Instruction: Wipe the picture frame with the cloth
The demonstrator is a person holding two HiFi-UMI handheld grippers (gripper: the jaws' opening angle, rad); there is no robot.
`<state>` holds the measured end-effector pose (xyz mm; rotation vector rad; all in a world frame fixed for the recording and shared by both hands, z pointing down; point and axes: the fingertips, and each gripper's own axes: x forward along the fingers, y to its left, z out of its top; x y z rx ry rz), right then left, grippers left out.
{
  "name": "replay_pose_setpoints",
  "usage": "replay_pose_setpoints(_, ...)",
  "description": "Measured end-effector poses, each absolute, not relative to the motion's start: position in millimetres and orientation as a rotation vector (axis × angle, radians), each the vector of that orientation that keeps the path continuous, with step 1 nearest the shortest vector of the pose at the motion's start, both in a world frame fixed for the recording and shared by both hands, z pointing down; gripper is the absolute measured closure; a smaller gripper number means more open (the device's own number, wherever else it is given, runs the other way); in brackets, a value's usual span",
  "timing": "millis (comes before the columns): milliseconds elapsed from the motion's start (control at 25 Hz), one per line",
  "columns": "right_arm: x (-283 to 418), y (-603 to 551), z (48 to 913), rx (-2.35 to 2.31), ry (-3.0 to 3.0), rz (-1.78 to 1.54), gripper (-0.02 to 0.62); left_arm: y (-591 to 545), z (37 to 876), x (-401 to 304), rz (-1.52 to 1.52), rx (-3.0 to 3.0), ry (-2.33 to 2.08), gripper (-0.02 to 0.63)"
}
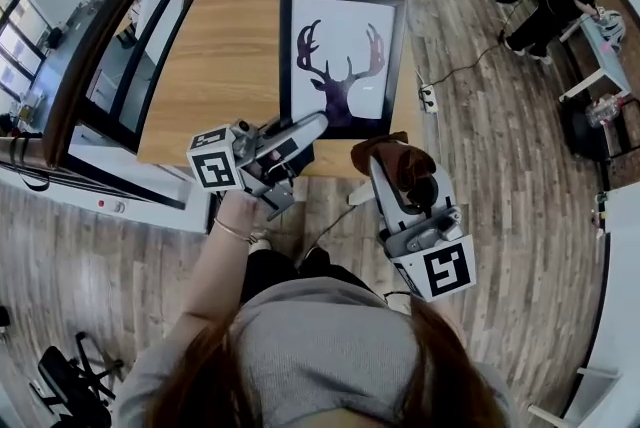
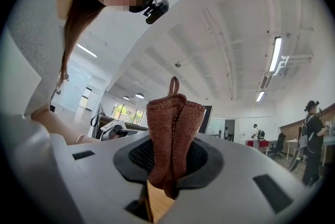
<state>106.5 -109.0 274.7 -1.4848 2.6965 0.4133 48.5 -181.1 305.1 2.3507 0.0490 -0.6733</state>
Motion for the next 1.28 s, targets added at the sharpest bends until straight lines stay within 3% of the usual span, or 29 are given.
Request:
replay_pose_setpoints(560,80,-120,297,-1.487,2.661,0.199,0.499,-191,447,3,-0.599,1.986,-0.142,0.558)
replay_pose_setpoints(1280,65,-133,336,-1.543,2.717,0.061,0.499,-185,566,-13,-0.498,1.684,-0.202,0.558)
